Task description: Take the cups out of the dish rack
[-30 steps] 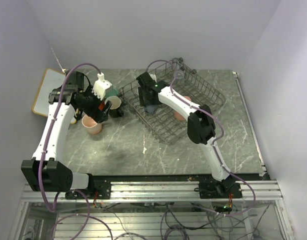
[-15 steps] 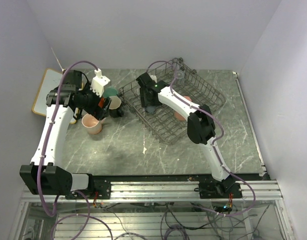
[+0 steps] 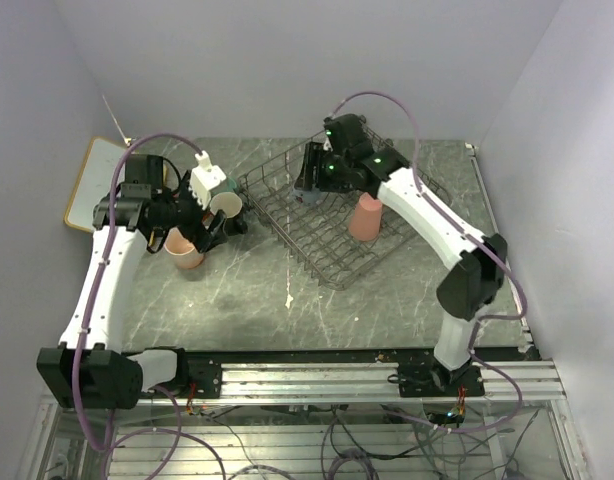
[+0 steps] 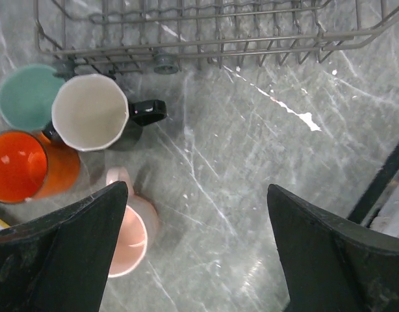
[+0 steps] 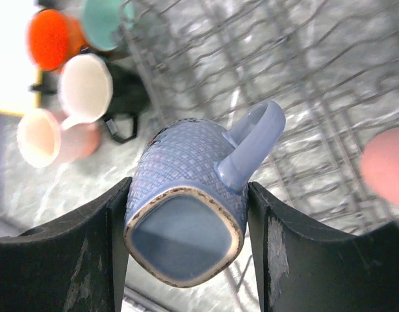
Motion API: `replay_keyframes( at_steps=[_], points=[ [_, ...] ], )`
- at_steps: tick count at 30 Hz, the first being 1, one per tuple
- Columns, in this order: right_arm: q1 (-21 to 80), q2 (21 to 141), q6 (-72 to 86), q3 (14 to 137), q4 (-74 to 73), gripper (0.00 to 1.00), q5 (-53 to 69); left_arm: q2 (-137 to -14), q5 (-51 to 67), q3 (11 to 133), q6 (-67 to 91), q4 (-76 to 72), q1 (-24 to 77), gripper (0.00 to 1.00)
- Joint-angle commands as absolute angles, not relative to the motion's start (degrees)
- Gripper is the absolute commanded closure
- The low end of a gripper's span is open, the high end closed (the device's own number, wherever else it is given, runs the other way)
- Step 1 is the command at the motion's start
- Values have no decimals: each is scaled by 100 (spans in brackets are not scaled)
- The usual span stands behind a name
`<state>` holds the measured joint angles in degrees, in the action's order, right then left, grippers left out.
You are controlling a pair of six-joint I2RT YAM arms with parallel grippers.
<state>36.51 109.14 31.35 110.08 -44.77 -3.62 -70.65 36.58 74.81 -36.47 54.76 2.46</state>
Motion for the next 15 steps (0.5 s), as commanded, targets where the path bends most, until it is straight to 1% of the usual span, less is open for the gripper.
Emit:
replay_keyframes(
  at_steps=[1, 6, 10, 13, 15],
  points=[
    [3468, 10241, 3777, 10003, -3372, 91, 1468, -6517, 4232, 6956, -4605, 4702, 318, 1],
    [3395, 9652, 4989, 8772, -1688, 91, 3060, -5776, 4068, 6350, -5336, 3680, 549, 1],
    [3399, 9475, 6428, 7885, 362, 91, 4212, -5196, 3890, 5885, -5297, 2613, 881, 1],
    [3466, 9458, 7476, 7443, 1815, 92, 4637, -4957, 3799, 5683, -5109, 2128, 1061, 2],
    [3525, 9468, 7955, 7271, 2471, 93, 4755, -4885, 3833, 5686, -5061, 2083, 1101, 3]
  ],
)
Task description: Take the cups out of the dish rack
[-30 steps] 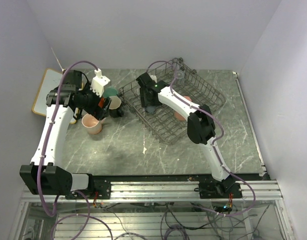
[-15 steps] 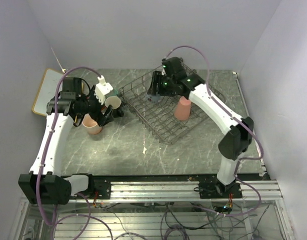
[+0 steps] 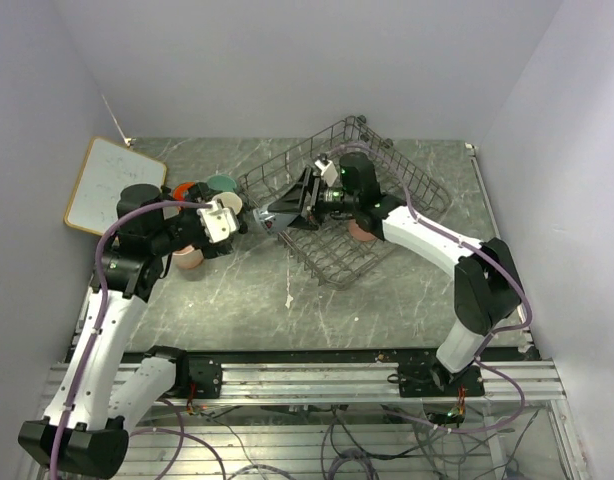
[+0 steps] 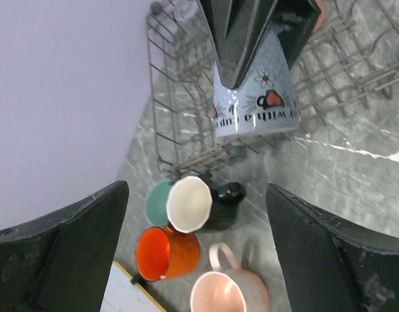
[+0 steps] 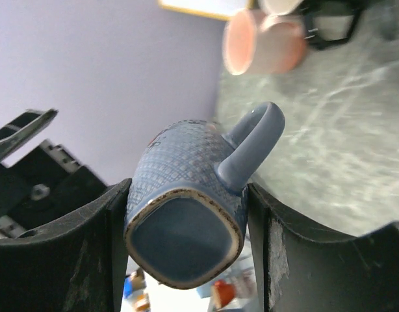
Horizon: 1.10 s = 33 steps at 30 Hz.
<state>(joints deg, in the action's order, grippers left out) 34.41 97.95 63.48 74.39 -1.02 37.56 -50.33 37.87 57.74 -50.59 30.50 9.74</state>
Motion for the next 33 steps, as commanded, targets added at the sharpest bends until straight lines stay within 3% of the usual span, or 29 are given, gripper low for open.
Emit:
replay_keyframes(
  at_steps=[1, 8, 18, 24, 27, 31, 33],
  points=[
    [3550, 9476, 8149, 7208, 2747, 93, 4800, -4850, 3859, 5693, -5066, 2114, 1113, 4],
    [3717, 9442, 8904, 6872, 3889, 96, 4984, -4496, 3980, 5685, -5262, 2236, 1116, 7],
    [4290, 9463, 9557, 6507, 5055, 98, 4561, -4627, 4613, 6183, -4224, 2070, 1125, 19],
    [4594, 9714, 9782, 6828, 5399, 98, 4389, -4670, 4736, 6338, -4512, 2535, 1123, 29],
    [4686, 9817, 9819, 6946, 5430, 98, 4336, -4615, 4689, 6346, -4624, 2679, 1125, 40],
    [4700, 9812, 9842, 6852, 5396, 98, 4229, -4449, 4646, 6238, -4518, 2538, 1125, 78],
    [4703, 9792, 9806, 6811, 5296, 93, 4190, -4360, 4632, 6138, -4426, 2396, 1125, 89]
  ],
)
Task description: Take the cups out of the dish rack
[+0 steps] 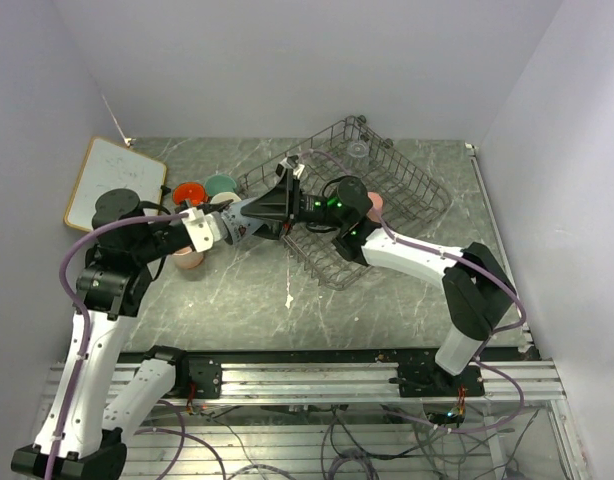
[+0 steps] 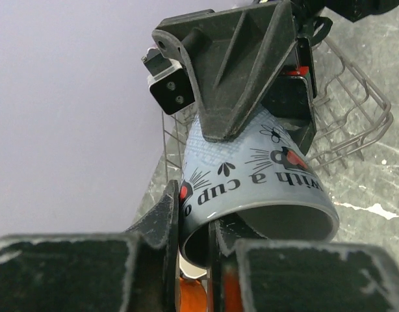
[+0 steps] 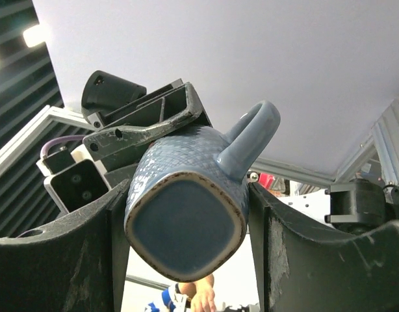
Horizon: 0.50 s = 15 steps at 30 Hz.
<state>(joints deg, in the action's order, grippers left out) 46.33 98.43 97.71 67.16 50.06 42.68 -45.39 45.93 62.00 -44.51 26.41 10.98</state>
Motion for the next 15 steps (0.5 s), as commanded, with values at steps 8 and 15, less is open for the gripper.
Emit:
replay_keyframes(
  at_steps=[8, 15],
  points=[
    [4526, 9531, 9362, 6825, 4520, 31, 4216, -4468, 4343, 6179, -4087, 2596, 1125, 93],
    [3704, 8749, 7653, 6842, 1526, 0, 3968, -5064, 2980, 6371, -4014, 3631, 1125, 93]
  ],
)
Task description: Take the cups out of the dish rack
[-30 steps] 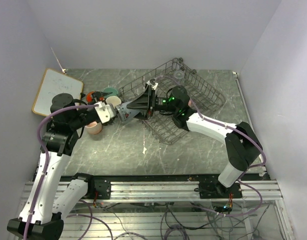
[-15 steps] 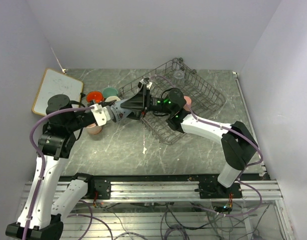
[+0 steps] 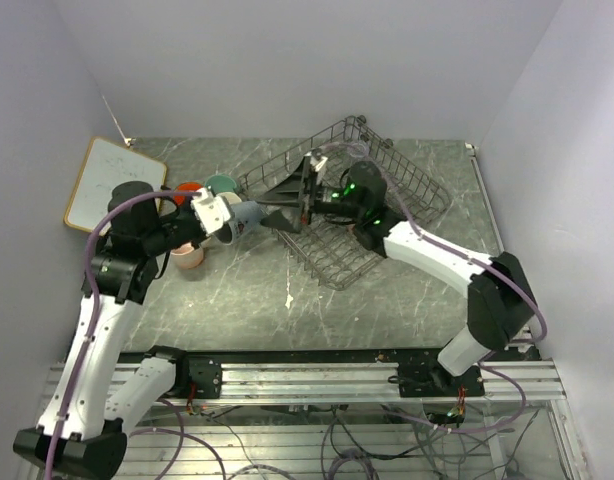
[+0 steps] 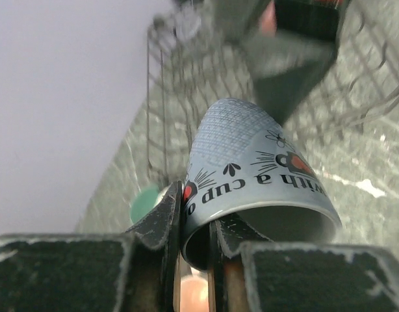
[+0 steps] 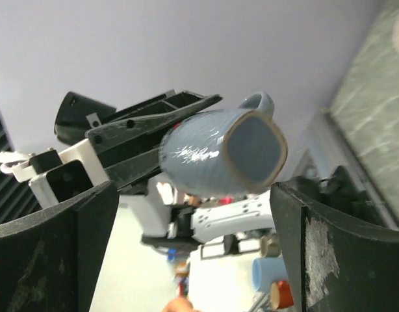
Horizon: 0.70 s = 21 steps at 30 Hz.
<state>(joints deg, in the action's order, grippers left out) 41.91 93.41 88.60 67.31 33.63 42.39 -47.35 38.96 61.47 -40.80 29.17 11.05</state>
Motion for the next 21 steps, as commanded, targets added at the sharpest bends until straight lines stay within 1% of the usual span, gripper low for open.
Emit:
replay_keyframes(
  at_steps=[1, 6, 10, 16, 21],
  points=[
    [3561, 8623, 7385, 6834, 1075, 0, 3866, -5220, 2808, 6435, -4094, 3931, 1125, 93],
    [2870, 8160, 6207, 6998, -813, 0, 3188, -6118, 2037, 6561, -4338, 5183, 1178, 93],
    [2417, 7998, 5732, 7180, -1535, 0, 2952, -6851, 1560, 6520, -4296, 5633, 1308, 93],
    [2152, 7955, 5033, 7589, -2575, 0, 2363, -7324, 1089, 6285, -3997, 5344, 1625, 93],
    [1970, 7862, 4858, 7531, -2795, 0, 2276, -7759, 589, 6039, -3846, 4878, 1860, 93]
  ],
)
